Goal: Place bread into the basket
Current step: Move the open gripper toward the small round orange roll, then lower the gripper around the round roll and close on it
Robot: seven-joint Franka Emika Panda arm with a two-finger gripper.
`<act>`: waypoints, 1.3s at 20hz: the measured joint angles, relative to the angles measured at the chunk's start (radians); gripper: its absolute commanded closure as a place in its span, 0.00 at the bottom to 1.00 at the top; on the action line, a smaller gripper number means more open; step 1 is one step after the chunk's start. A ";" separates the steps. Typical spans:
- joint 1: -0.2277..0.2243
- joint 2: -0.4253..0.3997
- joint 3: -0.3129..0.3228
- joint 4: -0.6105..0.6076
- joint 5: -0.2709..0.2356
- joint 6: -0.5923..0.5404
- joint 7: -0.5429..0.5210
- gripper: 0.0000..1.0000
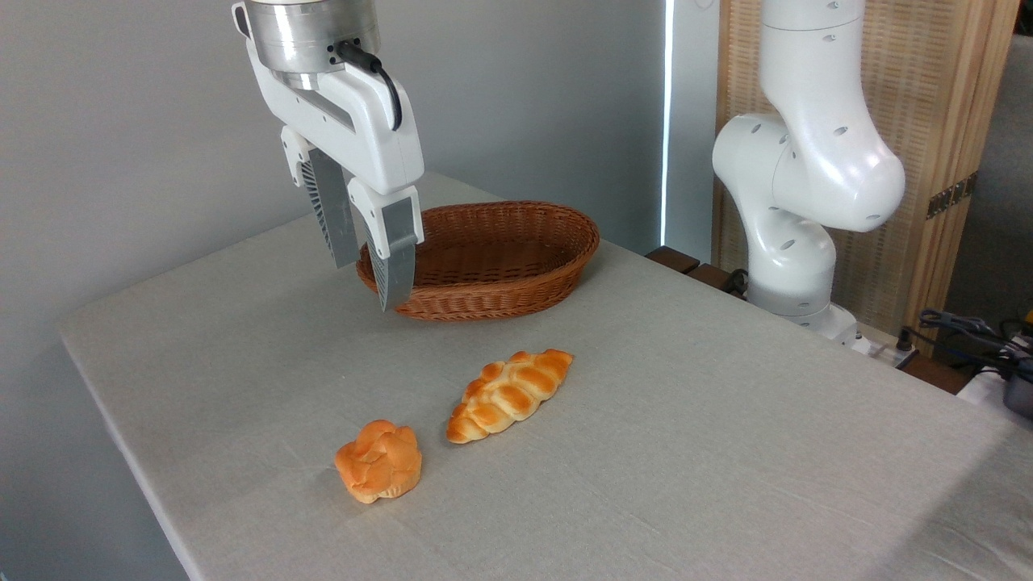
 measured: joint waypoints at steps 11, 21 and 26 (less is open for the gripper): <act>0.001 -0.011 0.000 0.000 0.000 -0.002 0.000 0.00; 0.003 -0.014 0.001 -0.037 0.000 0.035 0.000 0.00; 0.011 -0.035 0.002 -0.162 0.000 0.202 0.000 0.00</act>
